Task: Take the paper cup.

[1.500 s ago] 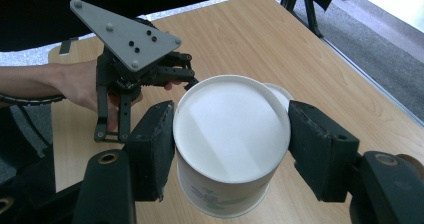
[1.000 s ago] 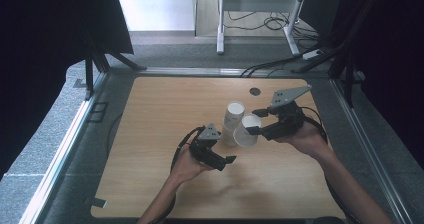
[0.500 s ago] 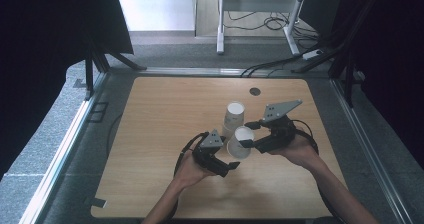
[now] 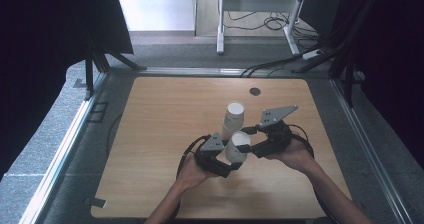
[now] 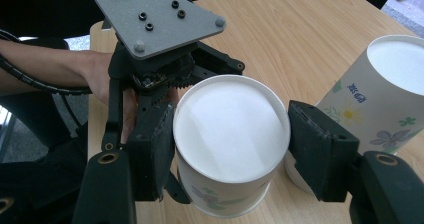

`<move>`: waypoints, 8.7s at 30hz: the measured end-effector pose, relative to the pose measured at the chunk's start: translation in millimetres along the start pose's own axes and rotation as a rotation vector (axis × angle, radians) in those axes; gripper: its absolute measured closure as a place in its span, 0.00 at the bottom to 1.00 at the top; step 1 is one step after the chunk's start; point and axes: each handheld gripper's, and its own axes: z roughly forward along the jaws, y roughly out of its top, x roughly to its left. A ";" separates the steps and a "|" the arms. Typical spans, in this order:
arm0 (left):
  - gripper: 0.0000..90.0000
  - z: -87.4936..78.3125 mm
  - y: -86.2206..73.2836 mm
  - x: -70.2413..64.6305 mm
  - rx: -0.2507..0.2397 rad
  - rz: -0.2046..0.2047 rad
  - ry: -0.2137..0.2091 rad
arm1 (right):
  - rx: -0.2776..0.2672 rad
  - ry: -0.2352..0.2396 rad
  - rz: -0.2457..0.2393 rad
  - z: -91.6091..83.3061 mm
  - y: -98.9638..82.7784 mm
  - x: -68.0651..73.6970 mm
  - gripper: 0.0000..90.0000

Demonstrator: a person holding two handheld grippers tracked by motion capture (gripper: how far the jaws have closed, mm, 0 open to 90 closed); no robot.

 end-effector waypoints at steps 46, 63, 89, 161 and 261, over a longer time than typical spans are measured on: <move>0.41 -11.9 12.4 2.5 0.239 0.106 0.035 | 0.052 -0.009 -0.046 -0.6 -11.6 -0.8 0.26; 0.41 -1.8 25.3 -6.9 0.467 0.201 0.024 | 0.127 0.000 -0.096 13.2 -36.1 6.0 0.20; 0.41 15.0 35.1 -21.4 0.588 0.309 0.014 | 0.222 0.028 -0.145 45.4 -51.1 14.1 0.31; 0.35 -23.2 0.0 -19.7 0.001 0.162 -0.183 | -0.089 0.180 -0.088 10.9 -72.9 14.9 0.41; 0.16 -33.0 58.2 -10.1 0.256 0.132 -0.118 | 0.132 0.063 -0.137 26.9 -61.6 15.0 0.41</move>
